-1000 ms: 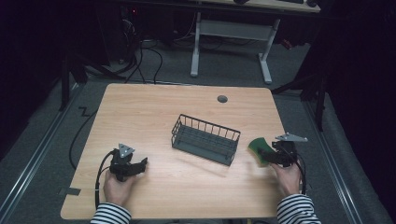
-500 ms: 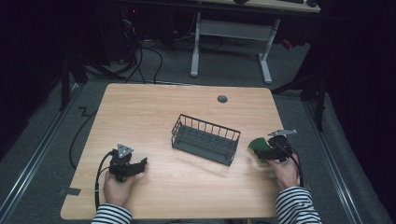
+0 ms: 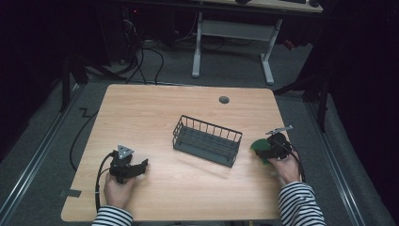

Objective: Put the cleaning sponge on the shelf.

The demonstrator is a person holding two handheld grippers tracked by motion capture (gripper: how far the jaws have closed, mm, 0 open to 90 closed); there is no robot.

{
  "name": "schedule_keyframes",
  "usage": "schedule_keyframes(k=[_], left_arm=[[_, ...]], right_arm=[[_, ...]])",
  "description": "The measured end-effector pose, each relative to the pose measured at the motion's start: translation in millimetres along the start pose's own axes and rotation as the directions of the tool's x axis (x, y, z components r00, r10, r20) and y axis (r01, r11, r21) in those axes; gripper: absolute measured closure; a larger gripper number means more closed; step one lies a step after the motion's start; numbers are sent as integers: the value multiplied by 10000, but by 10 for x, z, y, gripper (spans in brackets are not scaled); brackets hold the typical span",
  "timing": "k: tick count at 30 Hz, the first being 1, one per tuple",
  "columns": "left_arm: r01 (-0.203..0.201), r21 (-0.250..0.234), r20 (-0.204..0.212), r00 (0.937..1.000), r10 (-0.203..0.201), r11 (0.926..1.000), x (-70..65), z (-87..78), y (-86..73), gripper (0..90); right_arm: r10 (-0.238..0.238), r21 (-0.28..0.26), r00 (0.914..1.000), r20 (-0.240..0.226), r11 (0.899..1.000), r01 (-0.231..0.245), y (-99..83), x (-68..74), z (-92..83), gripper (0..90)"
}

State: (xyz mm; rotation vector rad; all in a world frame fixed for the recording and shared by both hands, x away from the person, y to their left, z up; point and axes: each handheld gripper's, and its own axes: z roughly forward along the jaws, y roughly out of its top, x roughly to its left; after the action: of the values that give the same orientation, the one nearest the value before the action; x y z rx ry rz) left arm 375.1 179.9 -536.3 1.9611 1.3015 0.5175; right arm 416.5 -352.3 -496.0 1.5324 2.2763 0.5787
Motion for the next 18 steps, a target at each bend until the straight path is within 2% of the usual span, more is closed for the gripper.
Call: schedule_keyframes(k=[10, 18], left_arm=[[46, -12, 65, 10000, -46, 10000, 9, -3, -1, 263], [64, -31, 85, 9999, -64, 10000, 16, -4, -1, 263]], right_arm=[[34, 211, 9999, -143, 9998, -31, 1, 0, 9, 285], [40, 38, 9995, -303, 10000, -38, -1, 28, -44, 290]])
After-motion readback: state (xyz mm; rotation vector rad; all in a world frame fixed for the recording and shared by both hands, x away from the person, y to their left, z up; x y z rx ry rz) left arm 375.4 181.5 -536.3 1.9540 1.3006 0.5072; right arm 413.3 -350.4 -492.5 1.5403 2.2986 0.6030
